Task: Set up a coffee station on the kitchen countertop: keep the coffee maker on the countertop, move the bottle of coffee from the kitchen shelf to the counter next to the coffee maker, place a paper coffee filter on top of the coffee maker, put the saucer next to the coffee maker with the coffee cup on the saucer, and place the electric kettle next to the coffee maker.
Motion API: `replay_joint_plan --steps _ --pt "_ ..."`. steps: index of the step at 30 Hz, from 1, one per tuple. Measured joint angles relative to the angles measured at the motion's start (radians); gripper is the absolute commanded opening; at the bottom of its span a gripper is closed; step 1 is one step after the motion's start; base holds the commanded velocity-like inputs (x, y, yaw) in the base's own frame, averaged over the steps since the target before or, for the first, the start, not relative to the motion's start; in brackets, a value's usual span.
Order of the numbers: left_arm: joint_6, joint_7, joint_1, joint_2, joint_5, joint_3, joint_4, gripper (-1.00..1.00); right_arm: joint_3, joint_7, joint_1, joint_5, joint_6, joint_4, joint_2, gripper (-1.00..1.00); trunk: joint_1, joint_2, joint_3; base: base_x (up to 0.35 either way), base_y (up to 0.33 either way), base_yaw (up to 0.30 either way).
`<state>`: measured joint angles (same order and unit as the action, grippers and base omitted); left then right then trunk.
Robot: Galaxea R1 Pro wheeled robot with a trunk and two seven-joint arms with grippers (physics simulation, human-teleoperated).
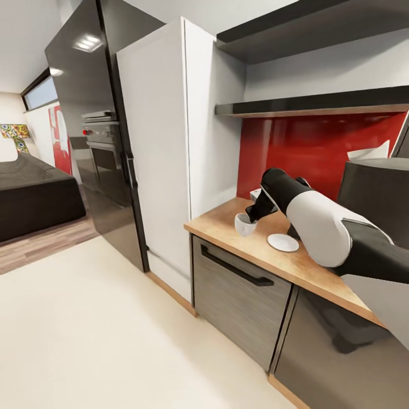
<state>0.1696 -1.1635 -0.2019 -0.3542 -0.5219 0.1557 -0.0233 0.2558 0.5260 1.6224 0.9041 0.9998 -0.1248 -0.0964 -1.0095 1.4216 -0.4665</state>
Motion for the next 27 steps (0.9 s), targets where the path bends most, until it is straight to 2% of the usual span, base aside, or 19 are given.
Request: replay_joint_plan --steps 10,15,16,19,27 --pt "0.0 0.0 0.0 0.0 0.0 0.0 0.0 1.0 -0.002 -0.001 0.0 0.004 0.001 -0.005 0.003 -1.0 0.0 0.0 0.0 0.028 0.03 0.0" --pt "0.0 0.0 0.0 0.0 0.0 0.0 0.0 1.0 -0.003 -0.003 0.0 0.064 0.001 -0.005 0.004 -1.0 0.0 0.0 0.0 0.001 0.001 0.0" --pt "0.0 0.0 0.0 0.0 0.0 0.0 0.0 1.0 -0.004 -0.003 0.0 0.094 0.001 -0.005 0.004 -1.0 0.0 0.0 0.0 0.0 0.0 0.0" --pt "0.0 0.0 0.0 -0.001 0.0 0.0 0.0 1.0 -0.002 -0.003 0.0 0.137 0.002 -0.005 0.005 -1.0 0.0 0.0 0.0 0.0 0.0 0.0" --pt "0.0 0.0 0.0 -0.001 0.0 0.0 0.0 1.0 0.0 -0.003 0.0 0.151 0.002 -0.006 0.005 -1.0 0.0 0.0 0.0 0.075 0.131 -0.003"
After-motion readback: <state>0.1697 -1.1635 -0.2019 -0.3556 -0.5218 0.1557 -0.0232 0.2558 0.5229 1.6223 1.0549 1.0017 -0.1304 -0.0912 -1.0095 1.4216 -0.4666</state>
